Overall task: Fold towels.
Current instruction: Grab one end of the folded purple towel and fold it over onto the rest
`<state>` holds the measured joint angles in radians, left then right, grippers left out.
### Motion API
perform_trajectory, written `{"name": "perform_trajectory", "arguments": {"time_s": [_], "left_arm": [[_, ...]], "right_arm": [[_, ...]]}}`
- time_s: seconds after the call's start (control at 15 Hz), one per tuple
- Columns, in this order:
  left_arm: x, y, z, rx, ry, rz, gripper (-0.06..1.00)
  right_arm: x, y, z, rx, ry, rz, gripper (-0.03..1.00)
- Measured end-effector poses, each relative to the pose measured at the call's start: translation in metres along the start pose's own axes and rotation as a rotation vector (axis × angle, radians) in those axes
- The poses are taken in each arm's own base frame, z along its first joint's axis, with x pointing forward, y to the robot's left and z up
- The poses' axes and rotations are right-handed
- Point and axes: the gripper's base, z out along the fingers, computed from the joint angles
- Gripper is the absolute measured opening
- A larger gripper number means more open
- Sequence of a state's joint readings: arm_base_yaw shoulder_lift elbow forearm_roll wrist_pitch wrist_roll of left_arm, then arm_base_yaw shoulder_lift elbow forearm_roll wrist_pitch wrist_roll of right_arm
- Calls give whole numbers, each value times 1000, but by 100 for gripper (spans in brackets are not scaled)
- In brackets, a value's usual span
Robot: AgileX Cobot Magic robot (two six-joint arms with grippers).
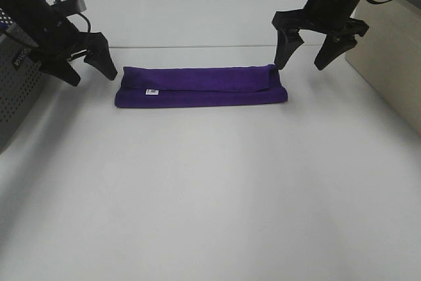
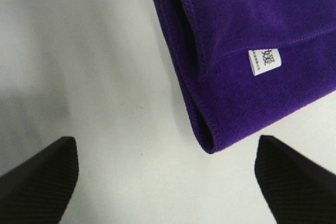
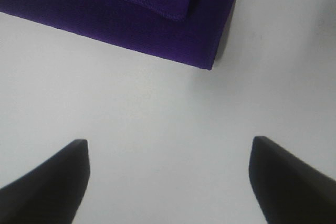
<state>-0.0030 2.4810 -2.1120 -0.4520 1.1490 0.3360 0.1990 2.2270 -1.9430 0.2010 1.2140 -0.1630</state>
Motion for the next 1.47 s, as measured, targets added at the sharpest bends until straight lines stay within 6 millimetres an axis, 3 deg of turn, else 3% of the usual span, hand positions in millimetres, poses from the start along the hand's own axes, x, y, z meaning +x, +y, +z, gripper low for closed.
{"name": "perform_trajectory", "arguments": {"time_s": [0.27,0.53,0.73,0.87,1.0,1.07,1.13,1.33,1.47], "left_arm": [[-6,14,27,98,12,-11,84],[-13,7,45,242,-30,-68,83],[-12,-32,69,301,7,-47,74],[-12,-44,79,289,17,-57,57],[-10,-41,84,251,23,-57,21],[-10,-39,84,240,25,-56,7],[-10,-39,83,227,33,-49,4],[-16,-43,63,176,24,9,4],[-32,-60,30,185,-72,47,4]], "right_arm": [[0,0,-1,1,-3,7,80],[0,0,-1,3,-3,12,80],[0,-1,-1,17,0,7,80],[0,-2,-1,21,0,6,80],[0,-2,-1,22,0,5,80],[0,-2,-1,22,0,5,80],[0,-2,-1,22,0,5,80],[0,-1,-3,24,-3,4,80],[1,1,-18,26,-33,-1,80]]}}
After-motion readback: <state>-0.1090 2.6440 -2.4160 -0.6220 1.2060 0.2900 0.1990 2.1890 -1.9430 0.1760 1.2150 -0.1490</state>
